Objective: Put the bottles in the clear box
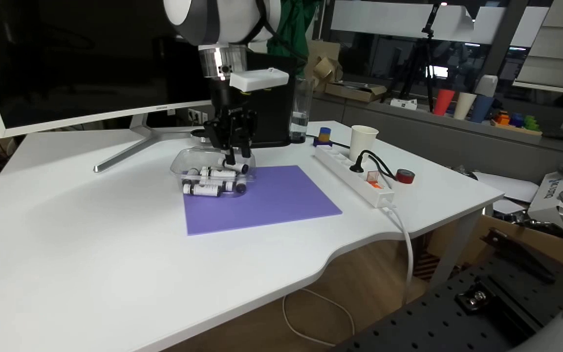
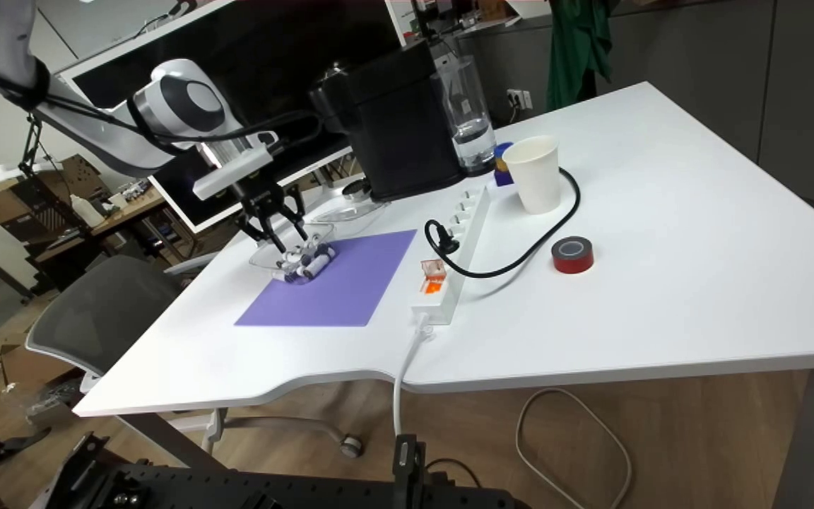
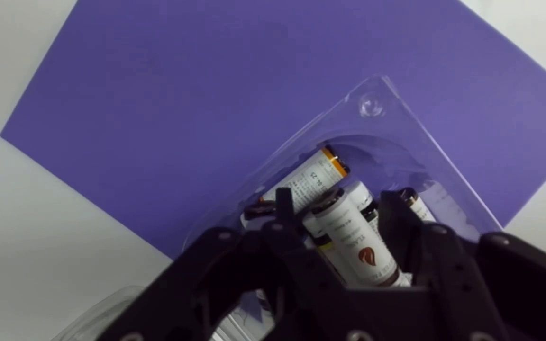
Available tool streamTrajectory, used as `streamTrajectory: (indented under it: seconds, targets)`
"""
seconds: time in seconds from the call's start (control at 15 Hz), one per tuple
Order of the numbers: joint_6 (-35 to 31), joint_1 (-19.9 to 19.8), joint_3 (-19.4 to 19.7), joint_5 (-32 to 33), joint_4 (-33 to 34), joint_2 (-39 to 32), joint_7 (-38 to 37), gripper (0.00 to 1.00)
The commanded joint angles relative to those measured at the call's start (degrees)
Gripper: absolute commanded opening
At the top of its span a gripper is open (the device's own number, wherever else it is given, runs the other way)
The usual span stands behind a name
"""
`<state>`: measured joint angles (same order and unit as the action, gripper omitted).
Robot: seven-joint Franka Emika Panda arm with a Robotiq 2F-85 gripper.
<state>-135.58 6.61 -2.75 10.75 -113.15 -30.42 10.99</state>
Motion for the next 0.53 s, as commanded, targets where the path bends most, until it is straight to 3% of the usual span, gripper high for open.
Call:
streamTrajectory:
  seconds: [0.0,0.2,0.47]
  targets:
    - [4.68,-1.22,-0.62,-2.03,3.38,-1.37,-0.77,0.83]
    - [8.28,-2.23,-0.71,-5.62,3.76,-0.95,-2.01,0.99]
    - [9.26,-3.11,0.12,-7.4,1.97,1.14,-3.36,1.0]
